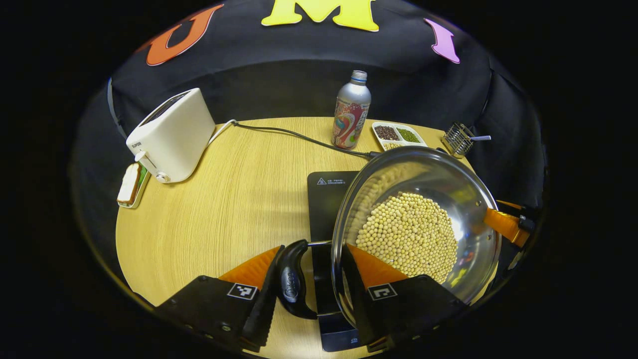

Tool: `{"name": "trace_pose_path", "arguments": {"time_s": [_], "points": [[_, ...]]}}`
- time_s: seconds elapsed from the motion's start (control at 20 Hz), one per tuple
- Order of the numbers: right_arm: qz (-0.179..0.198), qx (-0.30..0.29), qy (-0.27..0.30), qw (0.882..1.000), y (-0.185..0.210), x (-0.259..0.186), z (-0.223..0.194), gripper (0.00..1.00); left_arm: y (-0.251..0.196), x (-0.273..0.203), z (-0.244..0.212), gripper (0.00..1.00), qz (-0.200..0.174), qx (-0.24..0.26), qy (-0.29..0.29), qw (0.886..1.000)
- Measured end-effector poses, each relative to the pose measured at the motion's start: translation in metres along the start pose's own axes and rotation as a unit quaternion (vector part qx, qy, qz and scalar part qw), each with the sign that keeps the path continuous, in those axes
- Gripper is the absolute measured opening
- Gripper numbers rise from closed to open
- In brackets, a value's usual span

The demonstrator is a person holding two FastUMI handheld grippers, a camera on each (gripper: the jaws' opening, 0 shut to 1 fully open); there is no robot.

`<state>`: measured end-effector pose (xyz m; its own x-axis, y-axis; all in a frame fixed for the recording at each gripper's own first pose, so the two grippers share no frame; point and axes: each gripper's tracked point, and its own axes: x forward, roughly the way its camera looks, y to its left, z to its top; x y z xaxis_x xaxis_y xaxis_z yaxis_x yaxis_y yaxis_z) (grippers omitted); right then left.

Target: First push the handle of the pot to place it horizontally, then grasp the pot with both hands and set it on the induction cooktop.

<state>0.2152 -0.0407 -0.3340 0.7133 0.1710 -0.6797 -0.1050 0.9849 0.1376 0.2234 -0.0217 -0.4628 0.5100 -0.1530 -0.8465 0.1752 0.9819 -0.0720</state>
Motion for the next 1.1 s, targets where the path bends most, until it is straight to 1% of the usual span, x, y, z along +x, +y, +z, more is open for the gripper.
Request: {"name": "trace_pose_path", "arguments": {"time_s": [0.05,0.1,0.15,0.2,0.3,0.35,0.45,0.75,0.9,1.0,1.1], "points": [[-0.002,-0.009,0.022,1.0,-0.002,0.004,-0.011,0.64,0.001,-0.001,0.0,0.77,0.0,0.007,-0.004,1.0],[0.005,-0.001,0.024,1.0,-0.001,0.0,-0.013,0.76,0.002,-0.002,0.0,0.67,0.005,0.019,-0.011,1.0],[0.003,0.01,0.008,1.0,0.0,-0.002,-0.01,0.87,0.003,-0.007,0.002,0.83,0.009,0.035,-0.024,0.999],[-0.009,0.012,-0.007,1.0,-0.004,-0.006,-0.003,0.84,0.004,-0.012,0.002,0.77,0.018,0.052,-0.04,0.998],[-0.021,0.0,-0.041,0.999,-0.005,-0.018,0.01,0.8,0.007,-0.023,0.006,0.85,0.034,0.058,-0.077,0.995],[-0.021,-0.011,-0.048,0.999,-0.001,-0.024,0.014,0.8,0.007,-0.029,0.006,0.99,0.035,0.05,-0.089,0.994],[-0.014,-0.021,-0.057,0.998,0.009,-0.035,0.017,0.8,0.004,-0.036,0.006,0.97,0.029,0.033,-0.102,0.994],[-0.007,-0.028,-0.064,0.998,0.032,-0.049,0.009,0.8,0.011,-0.06,0.009,0.97,0.044,0.019,-0.132,0.99],[-0.013,-0.033,-0.076,0.996,0.038,-0.065,0.013,0.8,0.013,-0.08,0.017,0.97,0.05,0.021,-0.159,0.986],[-0.025,-0.046,-0.09,0.995,0.041,-0.079,0.02,0.81,0.014,-0.098,0.021,0.97,0.047,0.022,-0.172,0.984],[-0.026,-0.053,-0.11,0.992,0.052,-0.096,0.03,0.8,0.014,-0.117,0.026,0.97,0.039,0.017,-0.185,0.982]]}}
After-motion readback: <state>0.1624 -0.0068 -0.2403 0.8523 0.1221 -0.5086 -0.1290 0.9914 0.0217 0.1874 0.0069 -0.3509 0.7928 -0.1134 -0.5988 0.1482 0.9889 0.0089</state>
